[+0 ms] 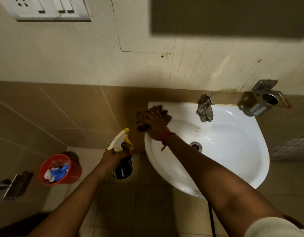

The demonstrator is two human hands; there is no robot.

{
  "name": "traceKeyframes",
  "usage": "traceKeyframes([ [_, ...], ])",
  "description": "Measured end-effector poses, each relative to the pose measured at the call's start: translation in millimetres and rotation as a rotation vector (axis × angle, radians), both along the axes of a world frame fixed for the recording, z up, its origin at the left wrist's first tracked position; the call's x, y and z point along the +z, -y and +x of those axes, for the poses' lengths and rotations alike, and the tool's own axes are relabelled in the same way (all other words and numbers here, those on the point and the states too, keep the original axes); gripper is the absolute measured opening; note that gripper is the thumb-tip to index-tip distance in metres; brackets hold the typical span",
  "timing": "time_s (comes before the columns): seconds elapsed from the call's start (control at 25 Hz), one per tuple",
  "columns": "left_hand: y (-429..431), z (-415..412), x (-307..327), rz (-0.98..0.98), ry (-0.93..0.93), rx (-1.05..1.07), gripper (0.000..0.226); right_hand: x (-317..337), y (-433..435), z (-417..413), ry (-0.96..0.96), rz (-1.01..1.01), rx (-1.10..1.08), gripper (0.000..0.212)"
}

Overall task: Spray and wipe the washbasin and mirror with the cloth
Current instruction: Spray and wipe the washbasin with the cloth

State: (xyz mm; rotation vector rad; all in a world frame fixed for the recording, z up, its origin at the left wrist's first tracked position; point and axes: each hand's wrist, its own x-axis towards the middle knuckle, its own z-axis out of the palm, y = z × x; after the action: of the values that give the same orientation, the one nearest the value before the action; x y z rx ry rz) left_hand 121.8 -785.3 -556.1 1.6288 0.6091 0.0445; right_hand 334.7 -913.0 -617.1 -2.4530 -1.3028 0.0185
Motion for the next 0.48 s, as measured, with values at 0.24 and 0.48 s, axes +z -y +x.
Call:
traceKeyframes([
  [0.24, 9.5, -21.1, 0.5, -0.033, -0.054, 0.06, 0.018, 7.4, 28.3, -98.5, -0.071, -0.111, 0.217, 0.04],
  [0.48, 20.4, -38.8, 11.0, 0.041, 0.096, -0.011, 0.022, 27.3, 122.3, -174.4, 0.038, -0.306, 0.377, 0.033],
])
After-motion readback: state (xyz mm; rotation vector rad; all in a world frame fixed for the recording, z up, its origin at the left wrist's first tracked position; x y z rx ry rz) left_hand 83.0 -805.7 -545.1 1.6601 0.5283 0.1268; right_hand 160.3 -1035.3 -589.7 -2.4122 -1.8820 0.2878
